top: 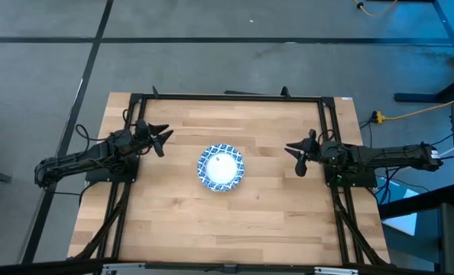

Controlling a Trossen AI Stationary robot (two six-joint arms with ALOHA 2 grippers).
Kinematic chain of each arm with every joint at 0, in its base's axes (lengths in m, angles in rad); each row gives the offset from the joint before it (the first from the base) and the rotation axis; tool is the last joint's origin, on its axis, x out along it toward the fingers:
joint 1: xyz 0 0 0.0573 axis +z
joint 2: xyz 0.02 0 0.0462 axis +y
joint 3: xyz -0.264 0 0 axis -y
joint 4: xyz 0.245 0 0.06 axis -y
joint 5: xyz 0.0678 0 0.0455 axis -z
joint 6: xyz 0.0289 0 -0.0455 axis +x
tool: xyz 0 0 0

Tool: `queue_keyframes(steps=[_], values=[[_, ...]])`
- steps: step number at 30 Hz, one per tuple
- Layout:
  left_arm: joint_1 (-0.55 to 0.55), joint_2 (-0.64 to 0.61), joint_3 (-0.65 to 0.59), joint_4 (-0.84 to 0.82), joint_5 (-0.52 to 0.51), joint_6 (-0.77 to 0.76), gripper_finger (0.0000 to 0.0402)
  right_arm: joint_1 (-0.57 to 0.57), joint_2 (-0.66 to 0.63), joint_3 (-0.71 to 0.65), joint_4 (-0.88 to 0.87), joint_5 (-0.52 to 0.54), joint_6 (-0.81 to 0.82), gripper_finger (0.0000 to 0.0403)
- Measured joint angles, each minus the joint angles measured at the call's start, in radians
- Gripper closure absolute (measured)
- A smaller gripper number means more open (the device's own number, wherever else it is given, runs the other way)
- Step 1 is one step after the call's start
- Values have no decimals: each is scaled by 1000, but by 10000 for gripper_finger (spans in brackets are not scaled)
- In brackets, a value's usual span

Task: Nest bowls inside each other
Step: Return to Home Position

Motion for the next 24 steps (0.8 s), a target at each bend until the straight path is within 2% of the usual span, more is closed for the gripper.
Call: queue_keyframes(steps=[6,15,19,22,24], values=[[0,0,0,0,0,0,232,0,0,0,-131,0,41,315],[0,0,0,0,0,0,232,0,0,0,-124,0,51,315],[0,0,0,0,0,0,232,0,0,-1,-59,23,15,315],[0,0,0,0,0,0,232,0,-3,-73,122,36,-13,315],[0,0,0,-1,0,0,232,0,-5,-84,166,29,-27,315]])
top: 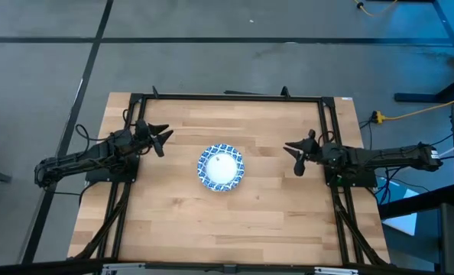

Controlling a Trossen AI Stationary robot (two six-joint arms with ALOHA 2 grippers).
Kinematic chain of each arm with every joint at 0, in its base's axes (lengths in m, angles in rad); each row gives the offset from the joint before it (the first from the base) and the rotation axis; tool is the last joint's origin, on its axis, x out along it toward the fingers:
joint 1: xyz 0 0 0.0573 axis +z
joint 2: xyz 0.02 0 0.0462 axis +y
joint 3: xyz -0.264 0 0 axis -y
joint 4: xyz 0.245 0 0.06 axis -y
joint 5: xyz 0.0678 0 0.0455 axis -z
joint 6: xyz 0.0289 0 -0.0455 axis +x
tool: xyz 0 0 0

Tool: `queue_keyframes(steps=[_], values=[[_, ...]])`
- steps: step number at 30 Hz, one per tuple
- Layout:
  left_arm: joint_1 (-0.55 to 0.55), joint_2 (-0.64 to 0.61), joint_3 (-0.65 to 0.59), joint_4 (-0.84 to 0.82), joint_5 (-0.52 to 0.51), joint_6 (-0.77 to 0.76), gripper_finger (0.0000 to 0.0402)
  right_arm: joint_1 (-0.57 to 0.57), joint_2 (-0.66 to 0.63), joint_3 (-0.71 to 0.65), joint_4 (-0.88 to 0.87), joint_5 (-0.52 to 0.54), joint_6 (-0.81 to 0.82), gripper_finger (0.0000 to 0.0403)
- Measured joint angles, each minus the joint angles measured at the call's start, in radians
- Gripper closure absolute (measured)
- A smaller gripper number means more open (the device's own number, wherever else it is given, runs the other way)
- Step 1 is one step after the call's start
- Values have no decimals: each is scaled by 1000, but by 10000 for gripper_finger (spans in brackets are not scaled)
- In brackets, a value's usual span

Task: Nest bowls inside each other
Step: Return to Home Position

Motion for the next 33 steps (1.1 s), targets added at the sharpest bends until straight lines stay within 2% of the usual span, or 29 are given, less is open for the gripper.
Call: queue_keyframes(steps=[11,20,33], values=[[0,0,0,0,0,0,232,0,-38,1,40,7,-54,315],[0,0,0,0,0,0,232,0,-42,2,36,208,47,315],[0,0,0,0,0,0,232,0,-42,2,35,199,52,315]])
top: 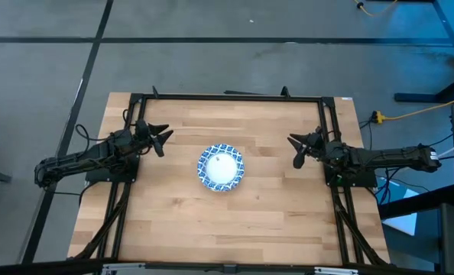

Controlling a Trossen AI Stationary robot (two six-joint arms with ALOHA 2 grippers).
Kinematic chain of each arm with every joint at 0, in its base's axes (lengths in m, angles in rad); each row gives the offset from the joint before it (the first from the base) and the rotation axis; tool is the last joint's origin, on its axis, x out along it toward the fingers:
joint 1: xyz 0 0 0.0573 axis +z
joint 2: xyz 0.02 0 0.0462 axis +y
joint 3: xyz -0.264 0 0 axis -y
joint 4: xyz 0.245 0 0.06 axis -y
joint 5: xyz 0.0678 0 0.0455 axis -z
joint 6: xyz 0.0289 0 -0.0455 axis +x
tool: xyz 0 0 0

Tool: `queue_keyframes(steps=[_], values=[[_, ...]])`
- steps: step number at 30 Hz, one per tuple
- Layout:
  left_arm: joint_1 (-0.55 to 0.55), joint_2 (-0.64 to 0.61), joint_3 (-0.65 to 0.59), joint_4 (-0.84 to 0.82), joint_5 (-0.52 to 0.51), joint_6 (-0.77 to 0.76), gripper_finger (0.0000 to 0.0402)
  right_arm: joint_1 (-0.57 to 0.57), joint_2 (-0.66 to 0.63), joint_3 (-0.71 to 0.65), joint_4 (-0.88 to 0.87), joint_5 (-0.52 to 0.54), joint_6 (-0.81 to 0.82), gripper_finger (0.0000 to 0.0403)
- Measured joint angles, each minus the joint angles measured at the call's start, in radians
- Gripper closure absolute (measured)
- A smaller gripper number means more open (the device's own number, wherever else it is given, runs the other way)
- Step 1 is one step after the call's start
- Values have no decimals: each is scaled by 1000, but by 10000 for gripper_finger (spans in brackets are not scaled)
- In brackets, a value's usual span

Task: Nest bowls inside each other
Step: Return to Home Position

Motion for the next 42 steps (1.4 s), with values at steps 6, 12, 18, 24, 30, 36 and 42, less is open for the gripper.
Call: queue_keyframes(steps=[6,12,18,24,30,36,42], values=[[0,0,0,0,0,0,232,-19,-1,0,-4,-3,-4,315],[0,0,0,0,0,0,232,-164,-115,0,-43,-179,-32,315],[0,0,0,0,0,0,232,-257,-240,0,-54,-391,-81,315],[0,0,0,0,0,0,232,-293,-289,0,-68,-419,-77,315],[0,0,0,0,0,0,232,-294,-286,0,-68,-419,-77,315],[0,0,0,0,0,0,232,-293,-286,0,-68,-419,-77,315],[0,0,0,0,0,0,232,-293,-286,0,-68,-419,-77,315]])
